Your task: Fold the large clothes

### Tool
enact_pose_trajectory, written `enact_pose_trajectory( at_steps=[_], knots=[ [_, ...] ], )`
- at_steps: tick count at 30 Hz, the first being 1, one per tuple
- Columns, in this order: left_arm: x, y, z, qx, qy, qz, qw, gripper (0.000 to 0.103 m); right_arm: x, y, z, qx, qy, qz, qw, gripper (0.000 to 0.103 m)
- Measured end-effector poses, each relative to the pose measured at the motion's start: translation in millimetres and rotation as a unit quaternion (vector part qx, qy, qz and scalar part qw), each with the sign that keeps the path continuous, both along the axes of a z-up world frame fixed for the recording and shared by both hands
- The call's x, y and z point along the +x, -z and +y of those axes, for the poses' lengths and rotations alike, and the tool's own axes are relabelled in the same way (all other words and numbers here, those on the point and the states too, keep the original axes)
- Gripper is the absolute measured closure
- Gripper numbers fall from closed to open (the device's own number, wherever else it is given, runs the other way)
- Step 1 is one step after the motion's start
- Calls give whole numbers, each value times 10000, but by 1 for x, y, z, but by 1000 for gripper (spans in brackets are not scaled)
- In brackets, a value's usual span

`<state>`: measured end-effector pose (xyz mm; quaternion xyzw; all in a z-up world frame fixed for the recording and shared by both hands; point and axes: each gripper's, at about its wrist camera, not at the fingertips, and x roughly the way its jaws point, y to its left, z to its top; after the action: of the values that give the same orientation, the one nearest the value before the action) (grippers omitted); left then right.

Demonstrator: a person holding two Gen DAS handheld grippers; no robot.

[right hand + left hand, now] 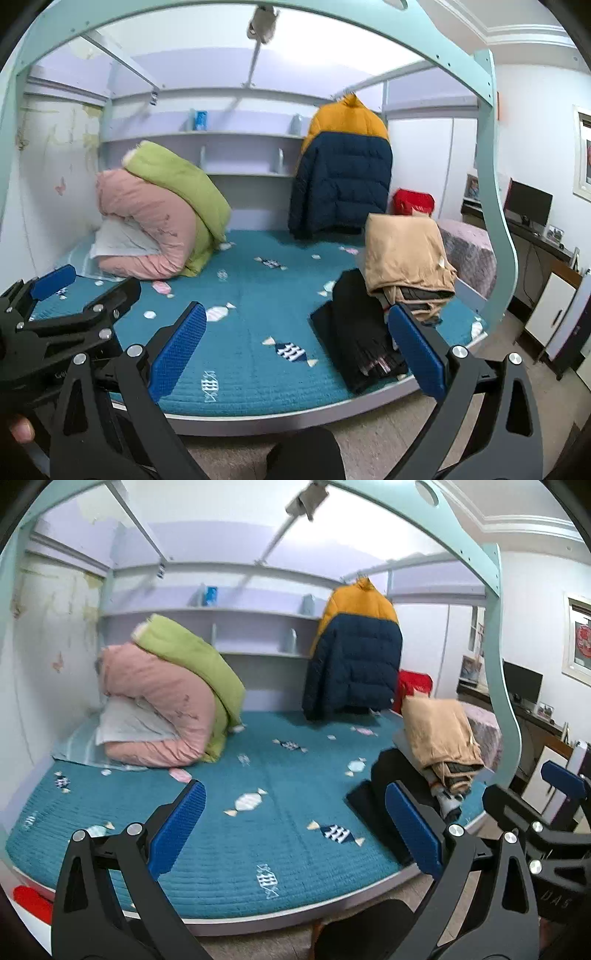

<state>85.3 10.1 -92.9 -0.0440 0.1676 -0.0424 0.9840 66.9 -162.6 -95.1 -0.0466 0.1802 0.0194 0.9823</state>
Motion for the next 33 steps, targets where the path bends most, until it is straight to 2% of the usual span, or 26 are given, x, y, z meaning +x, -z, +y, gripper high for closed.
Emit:
enact_pose_trajectory(
  at_steps=[11, 18, 33],
  knots=[
    [-38, -29, 2, 366, -494, -406, 9973, 5, -20, -14, 2, 240, -287, -315, 9988, 7],
    [-53, -38, -4, 621, -813, -738, 9920, 5, -28, -19, 1, 353, -316, -452, 9979, 7],
    [-43, -46, -16, 591, -638, -729, 9935, 5, -31, -24, -14, 427, -127, -570, 9974, 7]
  ],
)
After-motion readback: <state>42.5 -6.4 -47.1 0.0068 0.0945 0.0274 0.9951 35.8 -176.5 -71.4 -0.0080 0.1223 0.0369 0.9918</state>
